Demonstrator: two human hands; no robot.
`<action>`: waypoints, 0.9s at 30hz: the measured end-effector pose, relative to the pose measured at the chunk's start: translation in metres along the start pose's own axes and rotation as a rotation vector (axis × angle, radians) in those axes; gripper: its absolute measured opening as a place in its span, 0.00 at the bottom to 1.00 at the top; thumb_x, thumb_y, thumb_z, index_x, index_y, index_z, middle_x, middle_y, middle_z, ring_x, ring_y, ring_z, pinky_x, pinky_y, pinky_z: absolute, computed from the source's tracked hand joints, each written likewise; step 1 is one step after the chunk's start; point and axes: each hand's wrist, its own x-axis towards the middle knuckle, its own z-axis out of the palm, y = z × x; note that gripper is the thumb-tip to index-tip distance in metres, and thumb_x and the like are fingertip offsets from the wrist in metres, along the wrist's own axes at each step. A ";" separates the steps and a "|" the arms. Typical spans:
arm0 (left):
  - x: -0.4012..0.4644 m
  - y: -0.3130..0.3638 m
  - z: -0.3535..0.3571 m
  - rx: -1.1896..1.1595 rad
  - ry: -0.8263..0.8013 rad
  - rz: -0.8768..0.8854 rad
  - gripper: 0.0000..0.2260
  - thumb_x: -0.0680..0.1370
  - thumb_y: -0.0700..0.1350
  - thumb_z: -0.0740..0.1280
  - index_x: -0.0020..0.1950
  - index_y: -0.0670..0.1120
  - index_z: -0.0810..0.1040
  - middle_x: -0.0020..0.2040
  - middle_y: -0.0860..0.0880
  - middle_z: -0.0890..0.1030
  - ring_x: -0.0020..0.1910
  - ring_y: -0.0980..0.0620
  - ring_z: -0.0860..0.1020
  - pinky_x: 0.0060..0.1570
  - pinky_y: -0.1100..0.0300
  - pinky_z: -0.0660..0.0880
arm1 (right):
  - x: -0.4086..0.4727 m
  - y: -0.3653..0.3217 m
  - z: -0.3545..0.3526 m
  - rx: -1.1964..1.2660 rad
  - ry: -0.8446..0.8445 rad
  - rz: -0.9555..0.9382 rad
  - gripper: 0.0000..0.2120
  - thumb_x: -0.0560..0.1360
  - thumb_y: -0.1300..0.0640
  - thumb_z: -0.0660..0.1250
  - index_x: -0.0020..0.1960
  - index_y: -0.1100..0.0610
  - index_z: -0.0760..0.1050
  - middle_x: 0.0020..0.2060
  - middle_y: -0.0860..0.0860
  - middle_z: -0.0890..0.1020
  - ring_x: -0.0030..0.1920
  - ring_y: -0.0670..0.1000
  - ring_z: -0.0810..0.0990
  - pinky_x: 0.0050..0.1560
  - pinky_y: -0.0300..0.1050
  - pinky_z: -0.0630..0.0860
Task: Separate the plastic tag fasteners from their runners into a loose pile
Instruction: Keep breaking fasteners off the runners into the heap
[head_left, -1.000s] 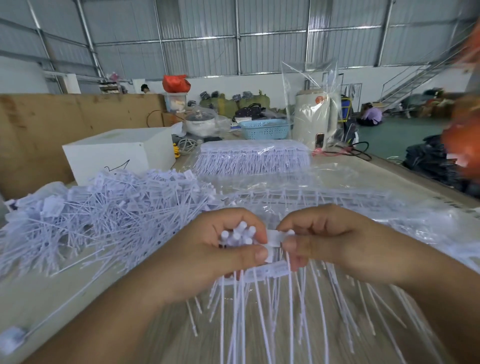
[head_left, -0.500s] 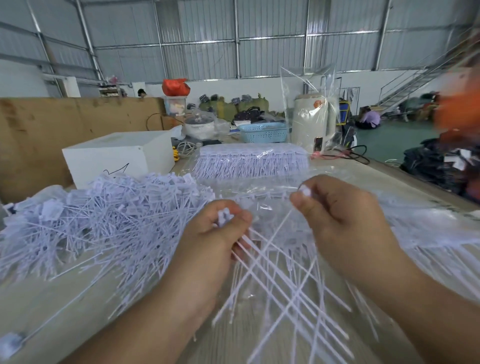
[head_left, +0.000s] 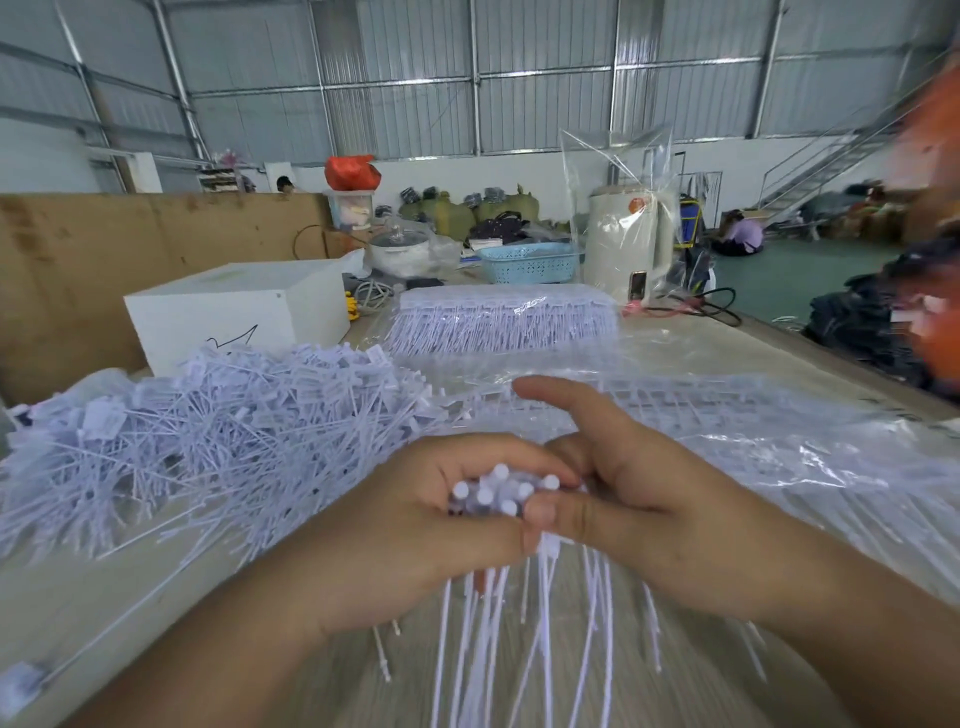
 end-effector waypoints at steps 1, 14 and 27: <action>0.000 0.000 -0.001 0.000 -0.018 -0.010 0.14 0.70 0.42 0.72 0.53 0.55 0.83 0.51 0.45 0.84 0.46 0.44 0.80 0.45 0.59 0.75 | 0.000 -0.001 0.001 0.003 -0.014 0.011 0.28 0.75 0.46 0.65 0.72 0.41 0.60 0.42 0.54 0.80 0.46 0.56 0.80 0.54 0.61 0.74; -0.001 0.010 -0.003 -0.065 0.385 0.140 0.06 0.64 0.45 0.77 0.39 0.52 0.85 0.33 0.56 0.81 0.32 0.61 0.78 0.33 0.73 0.72 | 0.002 -0.005 -0.006 0.145 0.032 0.054 0.19 0.74 0.44 0.64 0.34 0.58 0.75 0.30 0.48 0.76 0.35 0.46 0.74 0.41 0.37 0.69; 0.002 0.018 0.026 -0.115 0.801 0.160 0.10 0.62 0.55 0.75 0.39 0.54 0.84 0.35 0.55 0.83 0.32 0.62 0.80 0.31 0.69 0.73 | 0.008 -0.024 0.027 0.042 0.572 -0.006 0.22 0.71 0.42 0.62 0.34 0.61 0.68 0.23 0.44 0.63 0.25 0.44 0.61 0.25 0.39 0.58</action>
